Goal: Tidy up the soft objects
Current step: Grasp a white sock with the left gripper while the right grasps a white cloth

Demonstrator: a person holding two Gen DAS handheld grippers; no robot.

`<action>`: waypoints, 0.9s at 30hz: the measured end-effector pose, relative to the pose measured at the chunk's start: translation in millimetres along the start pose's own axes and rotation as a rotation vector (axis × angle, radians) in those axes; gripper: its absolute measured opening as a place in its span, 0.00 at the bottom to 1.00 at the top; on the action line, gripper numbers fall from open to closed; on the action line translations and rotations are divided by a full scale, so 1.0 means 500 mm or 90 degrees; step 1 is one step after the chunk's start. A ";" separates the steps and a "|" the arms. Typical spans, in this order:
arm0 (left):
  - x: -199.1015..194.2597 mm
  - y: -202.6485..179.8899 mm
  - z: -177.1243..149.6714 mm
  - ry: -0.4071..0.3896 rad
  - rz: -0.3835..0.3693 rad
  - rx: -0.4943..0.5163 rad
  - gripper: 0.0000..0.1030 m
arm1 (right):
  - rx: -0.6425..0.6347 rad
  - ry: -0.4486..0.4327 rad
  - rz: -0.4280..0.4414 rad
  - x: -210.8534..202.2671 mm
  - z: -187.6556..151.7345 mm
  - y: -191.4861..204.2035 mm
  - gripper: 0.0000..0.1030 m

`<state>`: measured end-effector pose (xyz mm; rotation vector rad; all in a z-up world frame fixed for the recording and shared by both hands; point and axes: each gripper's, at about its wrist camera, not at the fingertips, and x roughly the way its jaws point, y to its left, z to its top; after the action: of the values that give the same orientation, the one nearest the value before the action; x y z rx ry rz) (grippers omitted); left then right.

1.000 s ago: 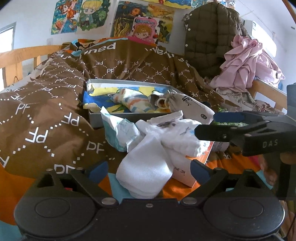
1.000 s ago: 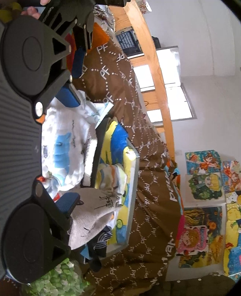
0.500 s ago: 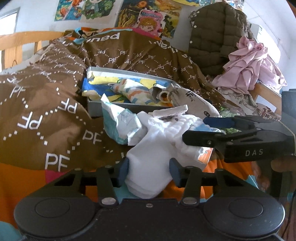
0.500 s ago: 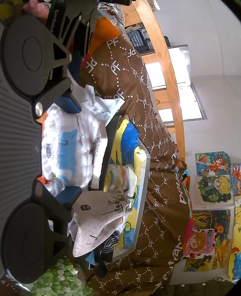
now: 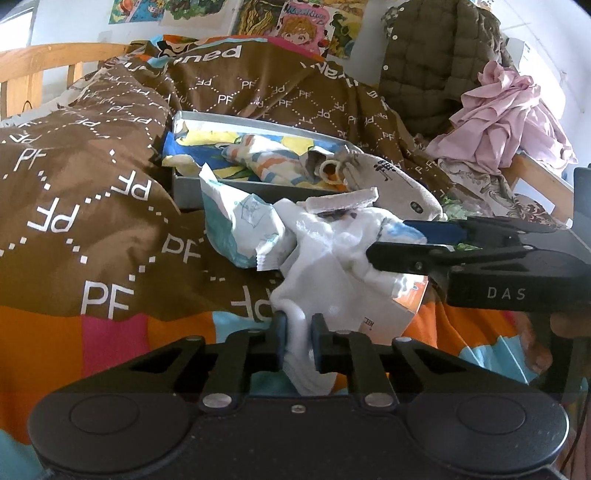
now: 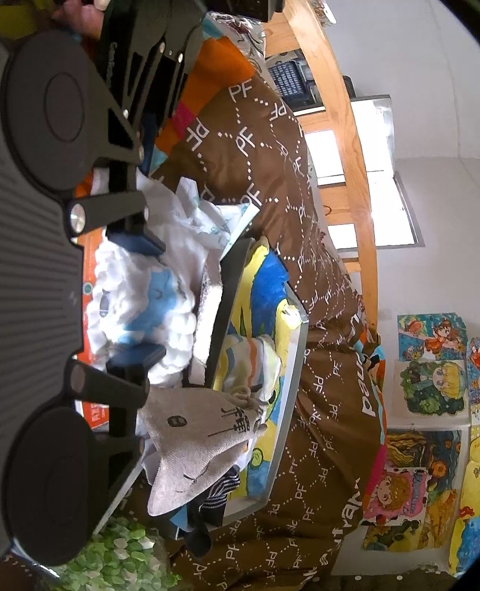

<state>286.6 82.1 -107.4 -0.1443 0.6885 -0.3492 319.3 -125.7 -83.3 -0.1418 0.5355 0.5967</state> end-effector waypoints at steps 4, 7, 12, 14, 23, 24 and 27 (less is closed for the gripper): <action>0.003 -0.006 0.002 0.003 0.012 0.005 0.18 | -0.001 0.007 0.009 -0.003 0.000 0.004 0.33; 0.006 -0.007 0.002 0.008 0.013 0.004 0.23 | 0.011 0.010 0.006 -0.007 0.000 0.002 0.24; 0.016 -0.019 0.002 0.030 0.009 0.015 0.33 | 0.058 0.025 0.003 -0.024 0.003 -0.014 0.18; 0.018 -0.029 0.000 0.037 0.009 0.033 0.32 | 0.070 0.030 0.002 -0.032 0.004 -0.017 0.18; 0.001 -0.042 -0.014 0.043 -0.001 0.012 0.12 | 0.152 0.024 0.039 -0.084 0.006 -0.039 0.15; -0.003 -0.042 -0.013 0.044 -0.003 -0.001 0.12 | 0.163 0.019 0.045 -0.091 0.007 -0.043 0.15; -0.022 -0.049 -0.014 0.039 -0.009 -0.025 0.12 | 0.184 -0.006 0.059 -0.111 0.010 -0.052 0.15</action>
<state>267.6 63.1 -100.3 -0.1771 0.7548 -0.3548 297.8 -173.4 -51.1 0.1607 0.6156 0.6030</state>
